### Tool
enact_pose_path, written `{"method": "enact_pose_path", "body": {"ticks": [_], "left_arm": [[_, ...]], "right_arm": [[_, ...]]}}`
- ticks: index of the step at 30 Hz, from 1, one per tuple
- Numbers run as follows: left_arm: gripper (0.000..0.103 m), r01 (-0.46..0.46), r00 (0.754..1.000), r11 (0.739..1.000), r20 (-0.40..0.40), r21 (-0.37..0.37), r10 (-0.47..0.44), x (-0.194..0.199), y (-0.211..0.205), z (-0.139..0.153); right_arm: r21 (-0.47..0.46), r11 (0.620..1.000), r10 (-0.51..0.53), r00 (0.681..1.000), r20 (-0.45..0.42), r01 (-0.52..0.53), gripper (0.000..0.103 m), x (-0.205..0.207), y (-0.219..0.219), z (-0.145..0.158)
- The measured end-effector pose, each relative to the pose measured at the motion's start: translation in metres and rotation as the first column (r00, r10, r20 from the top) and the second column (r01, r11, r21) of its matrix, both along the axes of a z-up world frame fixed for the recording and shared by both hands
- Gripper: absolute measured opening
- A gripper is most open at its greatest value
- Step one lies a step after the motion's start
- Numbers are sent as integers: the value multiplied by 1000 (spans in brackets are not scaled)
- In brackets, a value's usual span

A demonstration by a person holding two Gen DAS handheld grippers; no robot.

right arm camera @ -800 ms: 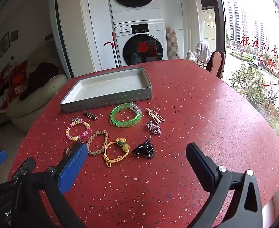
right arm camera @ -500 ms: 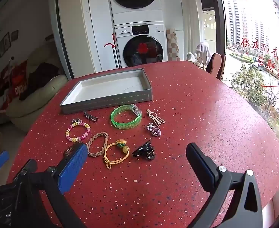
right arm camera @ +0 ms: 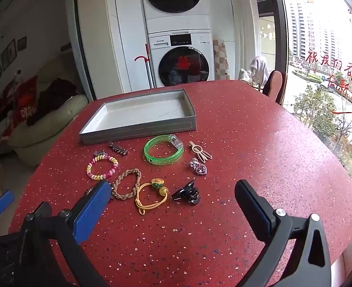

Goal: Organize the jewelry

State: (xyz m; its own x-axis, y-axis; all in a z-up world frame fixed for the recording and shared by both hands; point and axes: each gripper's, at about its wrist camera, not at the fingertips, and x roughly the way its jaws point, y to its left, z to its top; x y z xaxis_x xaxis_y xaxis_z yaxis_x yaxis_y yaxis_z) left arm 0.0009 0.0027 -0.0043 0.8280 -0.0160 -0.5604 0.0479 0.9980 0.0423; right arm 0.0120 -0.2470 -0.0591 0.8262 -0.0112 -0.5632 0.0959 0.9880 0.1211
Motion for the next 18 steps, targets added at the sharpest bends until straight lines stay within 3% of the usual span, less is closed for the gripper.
{"method": "enact_pose_path", "body": {"ticks": [18], "left_arm": [[103,-10,1000,1000,-4,-6,10,0,0,-1]], "right_arm": [[-2,1000,15,1000,11,-15,103,-2,3,1]]}}
